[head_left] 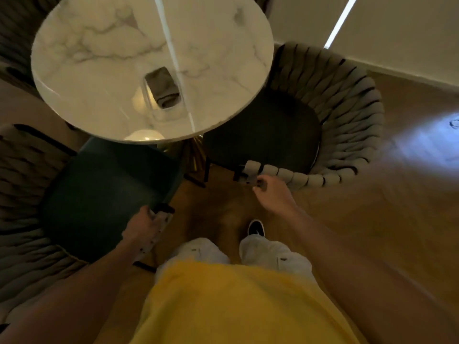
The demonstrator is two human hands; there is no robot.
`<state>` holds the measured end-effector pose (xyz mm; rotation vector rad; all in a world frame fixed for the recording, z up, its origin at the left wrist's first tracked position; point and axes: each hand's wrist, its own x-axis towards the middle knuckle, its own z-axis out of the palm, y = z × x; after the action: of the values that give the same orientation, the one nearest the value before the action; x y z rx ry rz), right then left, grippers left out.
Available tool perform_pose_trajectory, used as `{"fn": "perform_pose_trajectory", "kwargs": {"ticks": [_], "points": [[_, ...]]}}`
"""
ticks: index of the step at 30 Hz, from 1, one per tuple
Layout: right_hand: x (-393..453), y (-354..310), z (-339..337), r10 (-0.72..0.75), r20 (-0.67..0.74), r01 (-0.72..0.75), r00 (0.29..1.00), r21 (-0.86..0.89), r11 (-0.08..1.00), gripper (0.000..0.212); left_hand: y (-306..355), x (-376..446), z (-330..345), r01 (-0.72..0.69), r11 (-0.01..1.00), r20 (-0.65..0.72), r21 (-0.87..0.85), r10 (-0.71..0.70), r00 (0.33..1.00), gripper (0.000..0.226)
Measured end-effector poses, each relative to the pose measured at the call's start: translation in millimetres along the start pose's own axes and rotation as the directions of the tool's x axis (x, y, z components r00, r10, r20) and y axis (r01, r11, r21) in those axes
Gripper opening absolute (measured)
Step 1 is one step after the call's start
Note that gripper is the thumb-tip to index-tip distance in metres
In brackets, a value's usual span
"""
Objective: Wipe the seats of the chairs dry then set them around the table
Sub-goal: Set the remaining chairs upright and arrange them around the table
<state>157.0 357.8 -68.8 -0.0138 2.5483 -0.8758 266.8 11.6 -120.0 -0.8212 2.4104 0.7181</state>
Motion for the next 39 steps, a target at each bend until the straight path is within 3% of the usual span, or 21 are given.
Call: {"fn": "perform_pose_trajectory", "kwargs": {"ticks": [2, 4, 7, 9, 14, 21, 29, 34, 39], "points": [[16.8, 7.3, -10.6, -0.052, -0.045, 0.047, 0.998, -0.103, 0.994, 0.036, -4.3, 2.9, 2.8, 0.022, 0.999, 0.003, 0.049, -0.022, 1.0, 0.026], [33.8, 13.6, -18.4, -0.065, -0.024, 0.058, 0.998, -0.228, 0.972, 0.044, -8.0, 3.3, 1.9, 0.026, 0.996, 0.009, 0.081, -0.027, 1.0, 0.033], [56.6, 22.4, -26.3, 0.057, 0.072, -0.029, 0.996, -0.345, 0.938, 0.056, -7.7, 4.5, -4.1, 0.005, 0.992, 0.046, 0.126, -0.011, 0.999, 0.052], [67.7, 28.8, -26.1, 0.13, 0.119, -0.08, 0.984, -0.354, 0.932, 0.057, -10.2, 6.6, -6.5, -0.011, 0.988, 0.065, 0.157, 0.001, 0.998, 0.052], [72.9, 31.9, -15.0, 0.139, 0.114, -0.071, 0.984, -0.466, 0.882, 0.053, -11.1, 7.5, -6.8, -0.022, 0.984, 0.061, 0.179, 0.011, 0.998, 0.049], [72.5, 35.1, -10.2, 0.119, 0.085, -0.061, 0.989, -0.498, 0.865, 0.051, -3.8, 4.2, -7.0, 0.011, 0.979, 0.095, 0.205, -0.031, 0.995, 0.063], [73.3, 42.0, -19.7, 0.099, 0.155, -0.013, 0.983, -0.475, 0.88, 0.05, -2.1, 4.1, -5.5, 0.033, 0.982, 0.088, 0.188, -0.051, 0.995, 0.065], [74.7, 46.3, -25.7, 0.163, 0.187, -0.066, 0.969, -0.441, 0.895, 0.047, -2.2, 2.5, -5.5, 0.015, 0.979, 0.075, 0.202, -0.031, 0.997, 0.071], [76.0, 39.7, -29.2, 0.23, 0.23, -0.081, 0.946, -0.519, 0.851, 0.049, 2.3, 2.7, -4.5, 0.005, 0.982, 0.058, 0.188, -0.017, 0.998, 0.062]]}}
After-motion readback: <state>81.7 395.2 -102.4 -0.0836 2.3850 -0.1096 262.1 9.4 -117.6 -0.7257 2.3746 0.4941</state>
